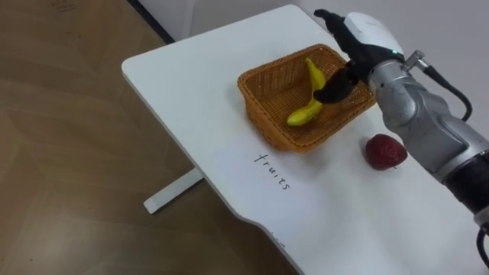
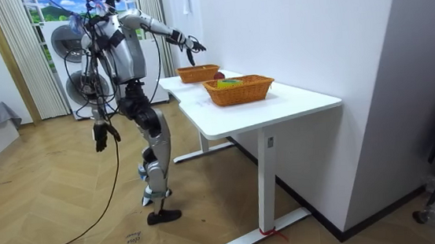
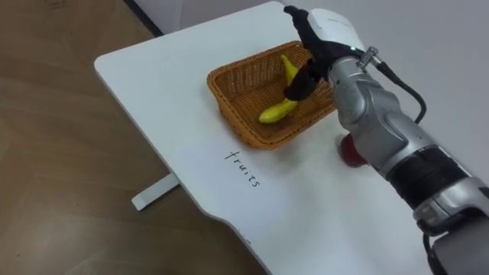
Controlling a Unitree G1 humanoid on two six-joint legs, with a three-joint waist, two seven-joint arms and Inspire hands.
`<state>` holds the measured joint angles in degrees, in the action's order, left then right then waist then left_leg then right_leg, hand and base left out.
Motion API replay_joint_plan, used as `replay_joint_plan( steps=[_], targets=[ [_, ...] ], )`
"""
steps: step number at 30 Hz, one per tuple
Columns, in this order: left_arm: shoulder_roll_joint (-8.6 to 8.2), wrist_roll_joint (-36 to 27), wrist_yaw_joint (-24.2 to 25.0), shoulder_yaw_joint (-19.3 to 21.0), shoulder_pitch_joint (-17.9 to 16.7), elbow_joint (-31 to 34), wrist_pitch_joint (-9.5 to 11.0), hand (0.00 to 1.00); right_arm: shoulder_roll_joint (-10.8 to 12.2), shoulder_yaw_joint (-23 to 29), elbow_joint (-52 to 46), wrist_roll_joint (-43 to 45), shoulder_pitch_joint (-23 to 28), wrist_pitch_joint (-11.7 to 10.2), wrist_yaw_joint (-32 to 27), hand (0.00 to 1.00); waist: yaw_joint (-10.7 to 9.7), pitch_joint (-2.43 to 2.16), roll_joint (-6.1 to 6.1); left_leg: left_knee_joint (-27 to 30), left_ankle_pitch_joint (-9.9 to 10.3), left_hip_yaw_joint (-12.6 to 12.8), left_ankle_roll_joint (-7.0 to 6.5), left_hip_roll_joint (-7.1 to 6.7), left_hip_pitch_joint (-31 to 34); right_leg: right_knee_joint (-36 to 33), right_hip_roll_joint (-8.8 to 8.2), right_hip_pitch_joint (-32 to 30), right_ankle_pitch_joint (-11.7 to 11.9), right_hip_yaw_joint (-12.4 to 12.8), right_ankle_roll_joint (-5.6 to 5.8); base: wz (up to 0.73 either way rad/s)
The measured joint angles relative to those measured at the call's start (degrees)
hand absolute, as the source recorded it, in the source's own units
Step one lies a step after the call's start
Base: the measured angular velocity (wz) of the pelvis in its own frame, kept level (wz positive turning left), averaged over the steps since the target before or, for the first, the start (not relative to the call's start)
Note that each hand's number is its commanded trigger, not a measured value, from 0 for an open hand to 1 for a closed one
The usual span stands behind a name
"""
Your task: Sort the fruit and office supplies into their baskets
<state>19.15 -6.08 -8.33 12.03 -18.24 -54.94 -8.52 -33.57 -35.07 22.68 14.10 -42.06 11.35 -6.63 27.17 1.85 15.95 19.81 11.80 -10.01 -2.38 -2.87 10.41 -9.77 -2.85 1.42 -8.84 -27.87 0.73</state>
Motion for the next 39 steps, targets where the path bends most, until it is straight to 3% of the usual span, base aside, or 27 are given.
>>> replay_joint_plan(
  steps=[2,5,15,19,26,32,35,39],
  targets=[
    [-0.75,0.0,-0.1,0.1,-0.6,-0.2,0.0,0.00,0.0,2.0,-0.9,0.0,0.0,0.0,0.0,0.00,-0.8,-0.43,-0.59,-0.1,0.0,0.6,-0.11,-0.02,-0.5,0.0,-0.05,0.1,0.0,1.2,0.00,-0.10],
    [-0.76,0.0,-0.6,0.1,-1.1,-0.3,0.2,0.00,0.0,3.7,-1.0,-0.4,0.1,-0.2,0.0,0.00,-1.9,-0.73,-1.16,-0.5,0.0,0.7,-0.14,0.03,-1.7,0.0,-0.05,1.1,0.0,1.6,0.00,-0.06],
    [-1.38,1.9,-0.7,0.2,-1.6,1.1,0.0,0.00,-0.1,7.2,-1.6,-0.3,0.2,0.0,-0.2,0.00,-6.2,-1.07,-2.48,-1.2,-0.1,2.0,-0.33,0.07,-3.9,0.0,-0.41,2.3,0.0,2.3,0.01,-0.07],
    [-1.96,2.4,0.1,0.2,-1.8,1.2,-0.5,0.00,-0.1,10.5,-4.4,-0.2,1.6,0.5,-0.2,0.00,-8.2,-1.60,-3.53,-2.8,-0.2,2.2,-0.65,-0.11,-6.4,-1.0,-1.09,3.7,-0.1,2.5,0.24,-0.03],
    [-2.07,3.9,0.1,0.1,-1.6,2.4,-1.2,0.00,-0.1,14.5,-8.1,-4.7,1.7,1.0,-0.2,0.00,-10.9,-1.74,-3.81,-3.2,-0.3,2.2,-0.78,-0.15,-8.2,-0.9,-1.02,5.2,-0.2,2.5,0.25,0.01],
    [-2.57,4.1,0.3,0.6,-1.8,2.7,-2.7,0.00,-0.1,15.1,-8.1,-5.2,3.4,1.3,0.3,0.00,-11.7,-2.15,-4.97,-3.3,-0.1,2.2,-1.03,-0.26,-9.1,-0.9,-1.07,6.2,-0.2,2.6,0.30,0.01],
    [-2.95,4.4,1.2,1.3,-2.0,3.3,-2.7,0.00,-0.1,18.8,-8.7,-5.1,6.5,1.3,1.4,0.00,-11.7,-2.07,-5.28,-3.4,-0.1,2.3,-1.08,-0.43,-9.5,-0.8,-1.23,6.5,-0.4,2.7,0.63,0.00],
    [-3.34,4.4,1.5,1.3,-2.8,3.3,-2.9,0.00,-0.4,19.2,-8.4,-5.3,7.3,1.5,2.6,0.00,-12.8,-2.17,-5.60,-4.3,-0.2,2.8,-1.15,-0.51,-10.1,-0.8,-1.39,6.6,-0.5,3.1,0.84,-0.09]
  ],
)
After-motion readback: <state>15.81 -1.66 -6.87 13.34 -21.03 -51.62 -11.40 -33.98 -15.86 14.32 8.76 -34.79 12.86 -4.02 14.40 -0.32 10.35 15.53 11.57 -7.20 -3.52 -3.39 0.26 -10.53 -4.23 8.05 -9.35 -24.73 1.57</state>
